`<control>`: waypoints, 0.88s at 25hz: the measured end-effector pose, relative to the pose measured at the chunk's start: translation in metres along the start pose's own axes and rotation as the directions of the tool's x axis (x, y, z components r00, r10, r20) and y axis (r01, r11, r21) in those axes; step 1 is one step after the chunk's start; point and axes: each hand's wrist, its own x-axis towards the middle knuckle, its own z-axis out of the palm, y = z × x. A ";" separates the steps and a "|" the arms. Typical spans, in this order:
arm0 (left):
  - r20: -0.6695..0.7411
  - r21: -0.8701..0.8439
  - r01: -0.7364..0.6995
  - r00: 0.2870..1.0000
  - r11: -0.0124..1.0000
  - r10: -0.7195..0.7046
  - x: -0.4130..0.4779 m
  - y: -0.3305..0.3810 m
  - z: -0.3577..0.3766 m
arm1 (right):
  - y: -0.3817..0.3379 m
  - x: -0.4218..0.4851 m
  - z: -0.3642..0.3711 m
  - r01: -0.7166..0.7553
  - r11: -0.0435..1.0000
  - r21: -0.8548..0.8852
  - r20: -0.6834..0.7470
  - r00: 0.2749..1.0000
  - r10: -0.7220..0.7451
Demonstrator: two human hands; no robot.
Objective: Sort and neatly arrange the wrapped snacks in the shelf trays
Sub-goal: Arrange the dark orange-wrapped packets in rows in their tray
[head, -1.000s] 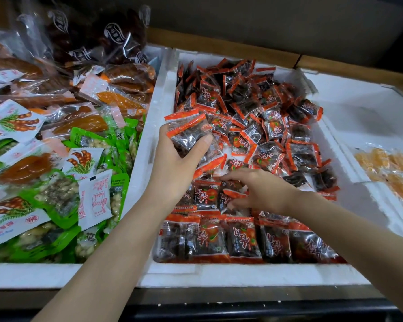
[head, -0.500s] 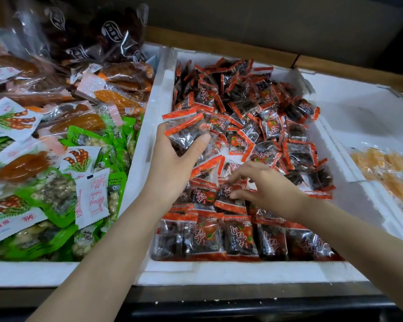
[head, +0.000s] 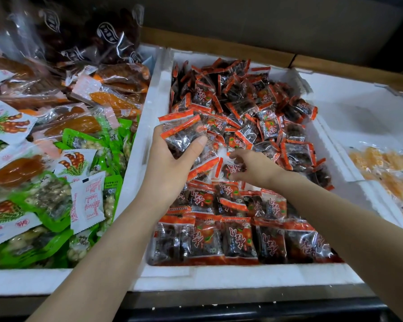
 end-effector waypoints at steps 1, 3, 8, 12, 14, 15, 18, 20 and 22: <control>0.000 -0.002 -0.002 1.000 1.000 0.002 0.001 -0.001 0.000 | 0.000 0.007 0.001 -0.020 1.000 -0.007 -0.028 0.999 0.020; -0.004 -0.012 0.001 1.000 1.000 -0.001 0.001 -0.001 0.000 | -0.002 0.016 0.002 -0.072 0.997 0.011 -0.127 0.989 0.073; -0.011 0.003 0.001 1.000 1.000 -0.001 0.003 -0.003 0.000 | -0.014 0.023 0.007 -0.100 0.995 0.031 -0.167 0.980 0.104; -0.010 0.005 0.006 1.000 1.000 -0.006 0.004 -0.004 -0.001 | -0.019 0.015 0.014 -0.039 0.999 0.016 -0.162 0.986 0.041; -0.014 0.004 0.004 1.000 1.000 -0.004 0.003 -0.003 0.000 | -0.020 0.004 0.015 -0.015 1.000 0.011 -0.194 0.981 0.017; -0.015 0.003 0.007 1.000 1.000 -0.007 0.003 -0.003 0.000 | -0.019 -0.002 0.014 -0.012 0.999 0.041 -0.186 0.982 0.019; -0.015 0.002 0.012 1.000 1.000 -0.012 0.004 -0.004 -0.001 | -0.015 -0.026 0.009 -0.020 0.987 0.161 0.013 1.000 0.018; -0.014 -0.003 0.019 1.000 1.000 -0.019 0.003 -0.003 -0.001 | -0.013 -0.037 0.006 0.015 0.993 0.117 0.129 0.991 -0.031; -0.006 -0.002 0.022 1.000 1.000 -0.022 0.002 -0.002 0.000 | -0.014 -0.039 0.002 0.073 0.997 0.037 0.156 0.985 -0.078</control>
